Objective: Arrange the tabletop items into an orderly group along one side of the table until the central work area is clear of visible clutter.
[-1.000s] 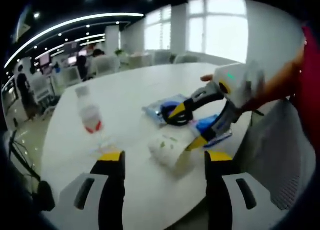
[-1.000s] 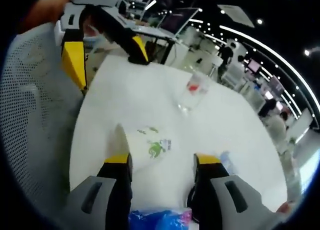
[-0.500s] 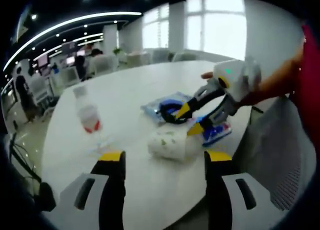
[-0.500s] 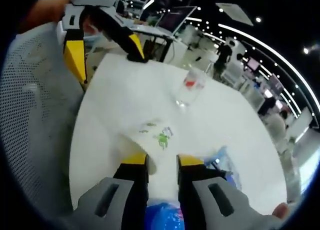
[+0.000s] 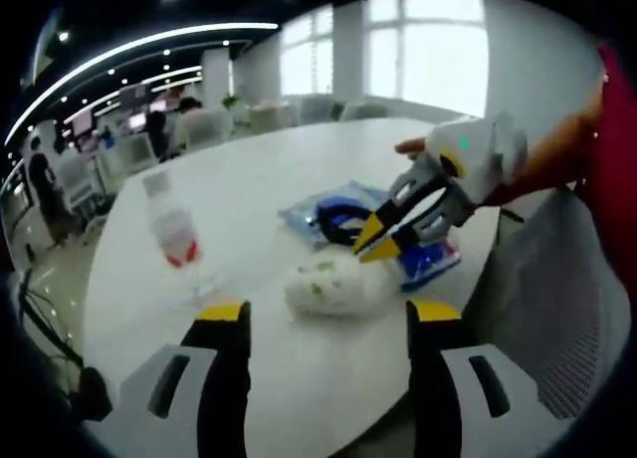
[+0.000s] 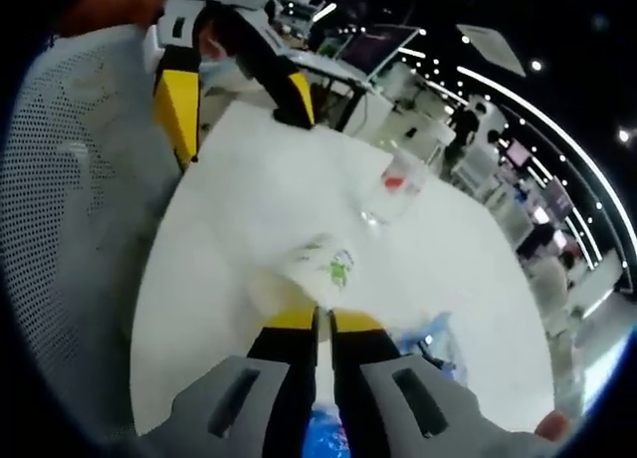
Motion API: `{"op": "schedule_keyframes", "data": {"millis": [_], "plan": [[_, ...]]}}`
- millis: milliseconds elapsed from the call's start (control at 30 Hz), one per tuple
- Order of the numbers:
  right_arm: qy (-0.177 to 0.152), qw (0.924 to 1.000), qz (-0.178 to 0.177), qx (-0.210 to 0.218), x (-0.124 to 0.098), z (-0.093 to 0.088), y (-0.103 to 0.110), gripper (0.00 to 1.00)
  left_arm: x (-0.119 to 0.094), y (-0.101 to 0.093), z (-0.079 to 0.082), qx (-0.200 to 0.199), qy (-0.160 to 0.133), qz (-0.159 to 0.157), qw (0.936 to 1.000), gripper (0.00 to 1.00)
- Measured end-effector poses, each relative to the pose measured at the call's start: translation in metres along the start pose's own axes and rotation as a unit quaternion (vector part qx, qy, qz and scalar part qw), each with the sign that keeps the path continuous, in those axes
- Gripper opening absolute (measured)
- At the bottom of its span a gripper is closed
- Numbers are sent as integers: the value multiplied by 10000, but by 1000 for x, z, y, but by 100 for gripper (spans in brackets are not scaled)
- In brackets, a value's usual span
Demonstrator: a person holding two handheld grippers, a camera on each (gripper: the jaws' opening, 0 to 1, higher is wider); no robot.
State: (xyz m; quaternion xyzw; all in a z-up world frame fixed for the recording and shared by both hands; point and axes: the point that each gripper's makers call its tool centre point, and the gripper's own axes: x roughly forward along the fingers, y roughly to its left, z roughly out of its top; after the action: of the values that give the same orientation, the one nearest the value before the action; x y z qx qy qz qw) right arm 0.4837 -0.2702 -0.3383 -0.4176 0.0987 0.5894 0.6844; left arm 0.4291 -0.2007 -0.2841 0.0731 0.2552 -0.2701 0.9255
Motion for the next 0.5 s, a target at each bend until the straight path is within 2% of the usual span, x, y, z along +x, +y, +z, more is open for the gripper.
{"op": "schedule_keyframes", "data": {"millis": [233, 500], "plan": [[-44, 9996, 101, -264, 1, 2, 3, 2, 3, 1, 1, 36, 38, -31, 10000, 60], [-218, 9996, 165, -72, -11, 12, -2, 1, 8, 0, 4, 129, 35, -103, 9999, 60]]}}
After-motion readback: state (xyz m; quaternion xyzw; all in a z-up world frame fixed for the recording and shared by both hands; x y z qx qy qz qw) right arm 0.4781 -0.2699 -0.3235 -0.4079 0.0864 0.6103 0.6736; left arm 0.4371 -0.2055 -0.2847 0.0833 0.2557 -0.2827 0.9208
